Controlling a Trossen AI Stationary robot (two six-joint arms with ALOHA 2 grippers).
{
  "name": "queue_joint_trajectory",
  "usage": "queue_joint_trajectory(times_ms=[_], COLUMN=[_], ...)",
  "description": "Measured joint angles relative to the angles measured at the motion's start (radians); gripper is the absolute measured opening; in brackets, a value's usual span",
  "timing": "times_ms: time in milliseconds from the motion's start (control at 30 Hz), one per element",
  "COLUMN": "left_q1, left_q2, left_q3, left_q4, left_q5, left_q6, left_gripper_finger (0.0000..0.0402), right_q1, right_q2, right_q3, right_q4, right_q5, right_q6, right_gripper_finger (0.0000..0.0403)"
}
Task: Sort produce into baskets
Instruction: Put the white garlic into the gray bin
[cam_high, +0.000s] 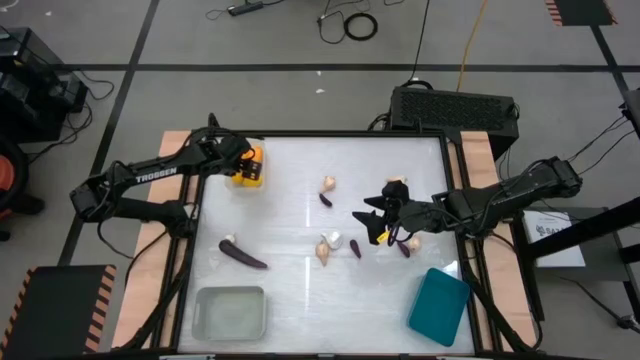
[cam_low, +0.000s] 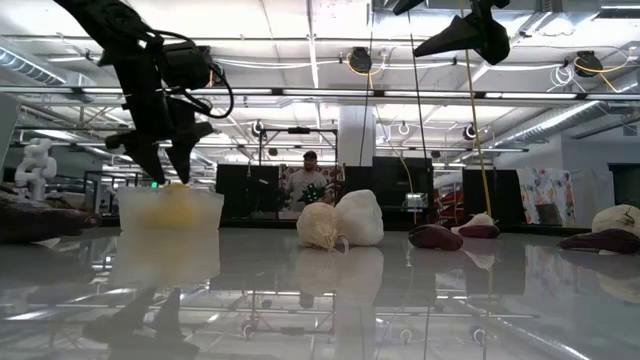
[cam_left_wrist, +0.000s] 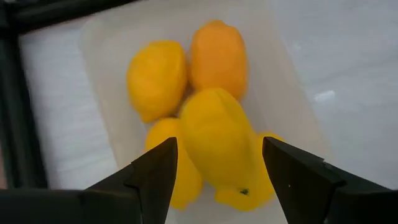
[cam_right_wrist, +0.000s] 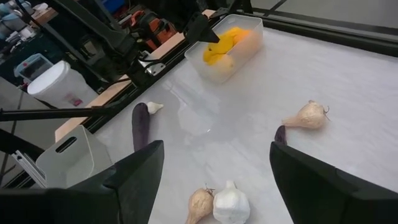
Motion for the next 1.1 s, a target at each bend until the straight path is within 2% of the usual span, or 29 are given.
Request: queue_joint_trajectory(times_ms=[800,933,1100], left_q1=[0.000,0.000,-0.003], left_q2=[0.000,0.000,0.000], left_q3=[0.001,0.002,0.002], left_q4=[0.047,0.071,0.209], left_q5=[-0.045,-0.003,0.071], left_q6=[0.054,0.055,0.053], left_gripper_finger=[0.0243,0.0243,0.0243], right_q1=[-0.022,-0.022,-0.022], right_q2=[0.000,0.000,0.000], right_q3=[0.000,0.000,0.000], right_q4=[0.003,0.005,0.009], right_q5=[0.007,0.006,-0.001], right_q6=[-0.015,-0.004,0.024], right_gripper_finger=[0.0285,0.0285,0.0285])
